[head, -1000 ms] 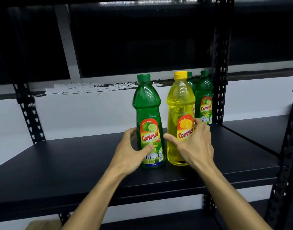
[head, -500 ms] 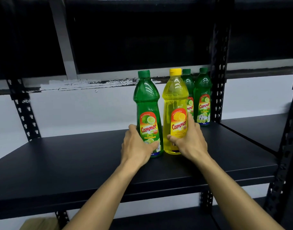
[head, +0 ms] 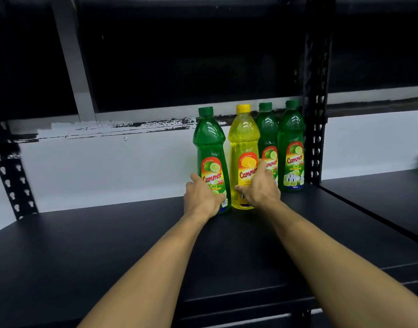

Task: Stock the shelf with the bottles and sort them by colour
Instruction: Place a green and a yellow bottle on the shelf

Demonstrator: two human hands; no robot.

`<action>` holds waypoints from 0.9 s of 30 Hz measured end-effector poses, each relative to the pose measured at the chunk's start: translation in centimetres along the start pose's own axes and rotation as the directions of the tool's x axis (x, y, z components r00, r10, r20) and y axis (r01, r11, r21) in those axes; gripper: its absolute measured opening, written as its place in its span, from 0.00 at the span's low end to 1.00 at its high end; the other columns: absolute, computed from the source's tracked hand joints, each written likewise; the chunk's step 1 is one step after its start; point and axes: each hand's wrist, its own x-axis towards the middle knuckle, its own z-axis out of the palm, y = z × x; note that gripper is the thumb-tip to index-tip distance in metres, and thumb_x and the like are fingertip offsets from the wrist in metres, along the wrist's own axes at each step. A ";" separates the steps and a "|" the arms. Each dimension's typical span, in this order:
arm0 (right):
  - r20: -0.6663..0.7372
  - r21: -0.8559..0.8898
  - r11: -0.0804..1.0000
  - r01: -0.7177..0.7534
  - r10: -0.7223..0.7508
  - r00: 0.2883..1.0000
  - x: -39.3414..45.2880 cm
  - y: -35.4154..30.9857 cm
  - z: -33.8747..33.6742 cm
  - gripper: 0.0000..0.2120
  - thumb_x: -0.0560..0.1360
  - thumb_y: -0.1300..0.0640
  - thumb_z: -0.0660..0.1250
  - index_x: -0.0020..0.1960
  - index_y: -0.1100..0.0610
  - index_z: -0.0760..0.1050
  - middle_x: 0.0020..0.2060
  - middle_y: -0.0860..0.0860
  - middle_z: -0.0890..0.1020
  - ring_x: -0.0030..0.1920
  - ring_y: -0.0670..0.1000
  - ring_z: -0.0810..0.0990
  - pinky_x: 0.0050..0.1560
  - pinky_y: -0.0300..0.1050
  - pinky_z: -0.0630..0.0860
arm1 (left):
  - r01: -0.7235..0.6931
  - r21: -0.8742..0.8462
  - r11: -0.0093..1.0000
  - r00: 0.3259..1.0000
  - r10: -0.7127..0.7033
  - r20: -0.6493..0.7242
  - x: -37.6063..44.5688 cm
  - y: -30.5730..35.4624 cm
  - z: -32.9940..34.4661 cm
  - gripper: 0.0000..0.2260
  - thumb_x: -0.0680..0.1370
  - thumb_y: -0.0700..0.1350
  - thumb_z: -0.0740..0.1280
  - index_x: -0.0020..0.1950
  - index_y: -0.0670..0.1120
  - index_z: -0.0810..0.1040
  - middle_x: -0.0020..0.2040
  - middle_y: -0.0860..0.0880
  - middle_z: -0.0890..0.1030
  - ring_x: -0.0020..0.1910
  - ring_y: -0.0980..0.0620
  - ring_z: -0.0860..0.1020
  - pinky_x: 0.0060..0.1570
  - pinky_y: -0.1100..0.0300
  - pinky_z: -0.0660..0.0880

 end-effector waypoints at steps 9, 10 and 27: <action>-0.065 -0.168 0.986 0.020 -0.032 0.997 2.2 -1.2 1.4 0.41 0.71 0.51 0.75 0.73 0.61 0.55 0.68 0.60 0.62 0.68 0.60 0.63 0.59 0.51 0.71 | 0.005 0.033 0.999 1.000 -0.004 -0.008 3.6 0.1 1.5 0.31 0.70 0.50 0.77 0.65 0.45 0.63 0.60 0.43 0.74 0.58 0.43 0.76 0.53 0.51 0.76; -0.060 -0.173 0.985 0.022 -0.033 0.998 2.3 -1.3 1.5 0.40 0.71 0.51 0.75 0.72 0.61 0.55 0.67 0.60 0.62 0.68 0.60 0.63 0.59 0.51 0.71 | 0.009 0.034 0.999 1.000 -0.008 -0.009 3.8 0.1 1.6 0.31 0.70 0.50 0.77 0.65 0.45 0.63 0.60 0.43 0.74 0.58 0.43 0.76 0.53 0.51 0.75; -0.118 -0.177 0.984 0.032 -0.054 0.992 3.1 -0.8 4.1 0.45 0.74 0.52 0.72 0.76 0.63 0.45 0.69 0.62 0.60 0.68 0.61 0.62 0.61 0.52 0.70 | -0.015 0.025 1.000 1.000 0.016 -0.009 5.6 -0.7 2.0 0.32 0.70 0.49 0.78 0.65 0.45 0.63 0.59 0.44 0.75 0.58 0.44 0.76 0.52 0.53 0.75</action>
